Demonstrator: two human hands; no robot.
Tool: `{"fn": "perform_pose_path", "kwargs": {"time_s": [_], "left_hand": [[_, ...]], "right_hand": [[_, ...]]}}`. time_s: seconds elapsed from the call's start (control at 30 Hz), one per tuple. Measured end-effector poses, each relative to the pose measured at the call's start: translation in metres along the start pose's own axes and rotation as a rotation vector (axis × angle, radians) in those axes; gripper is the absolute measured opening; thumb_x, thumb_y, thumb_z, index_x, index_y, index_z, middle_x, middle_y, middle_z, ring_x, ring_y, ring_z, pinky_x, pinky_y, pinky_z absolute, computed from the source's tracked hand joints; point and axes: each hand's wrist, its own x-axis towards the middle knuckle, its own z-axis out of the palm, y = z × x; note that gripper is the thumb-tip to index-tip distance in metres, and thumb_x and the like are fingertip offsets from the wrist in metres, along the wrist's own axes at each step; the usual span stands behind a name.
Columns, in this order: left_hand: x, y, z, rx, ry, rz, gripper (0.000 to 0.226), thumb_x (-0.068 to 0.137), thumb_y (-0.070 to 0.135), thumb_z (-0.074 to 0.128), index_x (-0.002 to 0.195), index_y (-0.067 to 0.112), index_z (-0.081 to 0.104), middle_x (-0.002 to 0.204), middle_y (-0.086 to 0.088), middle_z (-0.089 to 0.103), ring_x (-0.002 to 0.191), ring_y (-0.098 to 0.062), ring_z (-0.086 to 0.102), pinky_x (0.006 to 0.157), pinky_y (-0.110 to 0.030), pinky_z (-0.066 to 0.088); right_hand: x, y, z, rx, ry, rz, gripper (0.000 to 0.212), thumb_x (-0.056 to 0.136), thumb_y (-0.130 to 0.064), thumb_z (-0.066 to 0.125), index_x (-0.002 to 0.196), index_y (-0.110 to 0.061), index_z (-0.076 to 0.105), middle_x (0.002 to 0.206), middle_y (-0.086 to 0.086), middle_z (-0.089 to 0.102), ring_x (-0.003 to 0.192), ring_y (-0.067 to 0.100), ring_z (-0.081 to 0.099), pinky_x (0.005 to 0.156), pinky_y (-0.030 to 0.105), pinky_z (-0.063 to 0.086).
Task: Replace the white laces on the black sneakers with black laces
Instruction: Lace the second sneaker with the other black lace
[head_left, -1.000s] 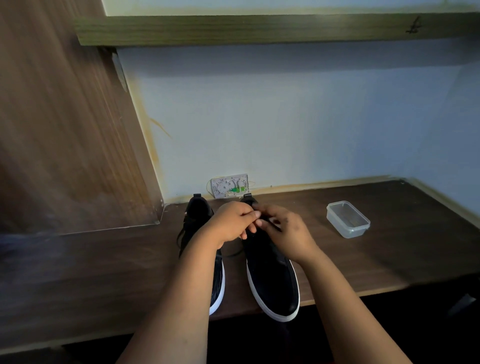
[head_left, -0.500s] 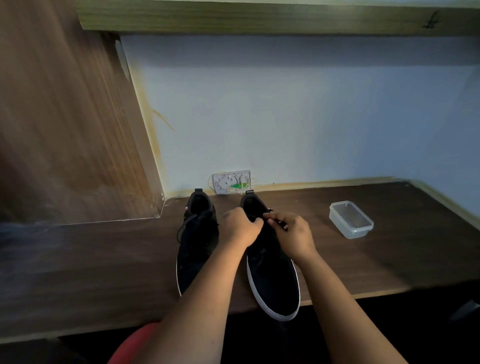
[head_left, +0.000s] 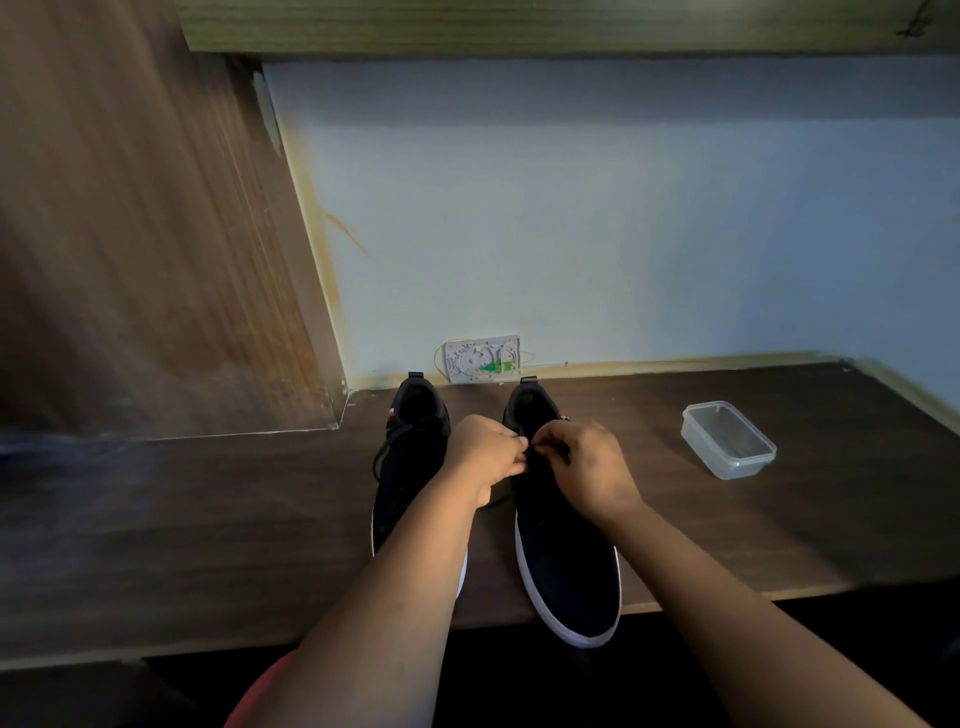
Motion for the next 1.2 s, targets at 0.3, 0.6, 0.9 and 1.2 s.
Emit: {"fn": "perform_pose_path", "kwargs": {"time_s": [0.3, 0.6, 0.9, 1.2], "left_hand": [[0.001, 0.002, 0.004, 0.085, 0.014, 0.047, 0.009, 0.090, -0.003, 0.062, 0.097, -0.007, 0.065, 0.079, -0.015, 0.061, 0.081, -0.025, 0.063, 0.077, -0.030, 0.055], [0.000, 0.004, -0.002, 0.157, -0.039, 0.071, 0.018, 0.091, 0.000, 0.062, 0.103, -0.013, 0.062, 0.077, -0.017, 0.061, 0.074, -0.025, 0.064, 0.066, -0.026, 0.057], [-0.001, -0.008, -0.015, 0.053, -0.097, 0.126, 0.016, 0.094, 0.002, 0.058, 0.102, -0.010, 0.063, 0.079, -0.016, 0.065, 0.072, -0.020, 0.067, 0.065, -0.017, 0.057], [0.003, -0.003, -0.022, 0.137, -0.091, 0.070, 0.017, 0.091, -0.006, 0.056, 0.078, 0.004, 0.060, 0.082, -0.010, 0.061, 0.072, -0.014, 0.064, 0.066, -0.015, 0.056]], "right_hand": [[0.002, 0.003, 0.002, 0.008, -0.027, 0.123, 0.016, 0.083, -0.008, 0.064, 0.091, -0.017, 0.075, 0.090, 0.002, 0.074, 0.086, 0.021, 0.067, 0.079, 0.032, 0.053], [-0.002, 0.004, 0.011, 0.020, 0.042, 0.085, 0.010, 0.087, -0.015, 0.060, 0.087, -0.021, 0.068, 0.086, -0.003, 0.069, 0.087, 0.024, 0.057, 0.075, 0.036, 0.049], [0.003, 0.004, 0.006, 0.222, -0.025, 0.086, 0.011, 0.087, -0.011, 0.065, 0.083, -0.020, 0.070, 0.079, -0.014, 0.067, 0.080, 0.007, 0.061, 0.073, 0.021, 0.045], [0.006, 0.013, -0.002, 0.090, -0.118, -0.001, 0.020, 0.084, -0.020, 0.064, 0.087, -0.039, 0.066, 0.080, -0.024, 0.064, 0.092, 0.021, 0.059, 0.081, 0.035, 0.051]]}}
